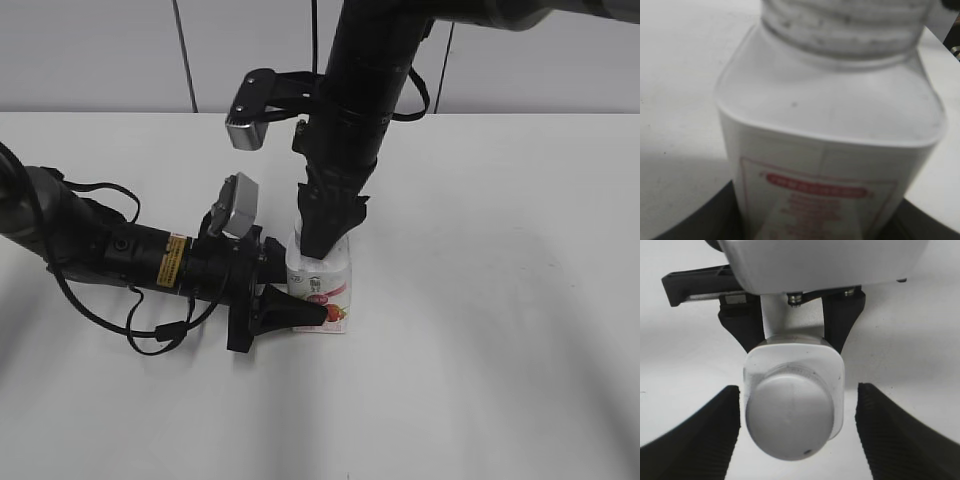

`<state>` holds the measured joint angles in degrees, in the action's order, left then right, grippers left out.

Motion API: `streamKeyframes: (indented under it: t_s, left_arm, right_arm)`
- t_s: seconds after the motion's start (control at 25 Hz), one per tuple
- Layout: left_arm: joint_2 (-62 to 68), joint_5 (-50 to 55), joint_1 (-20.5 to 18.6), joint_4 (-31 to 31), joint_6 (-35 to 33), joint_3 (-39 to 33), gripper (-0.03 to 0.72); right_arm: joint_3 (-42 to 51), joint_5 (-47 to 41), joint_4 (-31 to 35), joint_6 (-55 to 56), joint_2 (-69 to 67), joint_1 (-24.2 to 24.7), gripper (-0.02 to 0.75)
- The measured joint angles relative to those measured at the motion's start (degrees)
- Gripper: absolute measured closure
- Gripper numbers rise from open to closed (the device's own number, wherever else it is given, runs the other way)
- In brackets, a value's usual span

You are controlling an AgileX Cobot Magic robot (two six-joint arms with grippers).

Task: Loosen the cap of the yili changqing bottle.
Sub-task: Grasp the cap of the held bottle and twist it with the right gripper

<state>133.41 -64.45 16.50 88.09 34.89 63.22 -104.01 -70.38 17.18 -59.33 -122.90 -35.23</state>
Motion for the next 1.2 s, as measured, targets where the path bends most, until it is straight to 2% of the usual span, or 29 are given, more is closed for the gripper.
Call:
streamKeyframes:
  t_s: [0.48, 0.72, 0.84, 1.04, 1.2]
  left_arm:
    - [0.00, 0.03, 0.00, 0.02, 0.00, 0.00, 0.306]
    - [0.00, 0.03, 0.00, 0.02, 0.00, 0.00, 0.306]
    - [0.00, 0.03, 0.00, 0.02, 0.00, 0.00, 0.306]
    - [0.00, 0.03, 0.00, -0.04, 0.47, 0.00, 0.306]
    - [0.00, 0.08, 0.00, -0.04, 0.49, 0.00, 0.306]
  right_arm:
    - [-0.05, 0.12, 0.00, 3.11, 2.36, 0.00, 0.162]
    - [-1.38, 0.12, 0.00, 11.33, 4.21, 0.00, 0.162]
    - [-3.21, 0.12, 0.00, 19.90, 4.76, 0.00, 0.162]
    - [-4.22, 0.12, -0.46, 40.85, 4.91, 0.00, 0.162]
    - [-4.22, 0.12, -3.73, 56.98, 4.91, 0.00, 0.162]
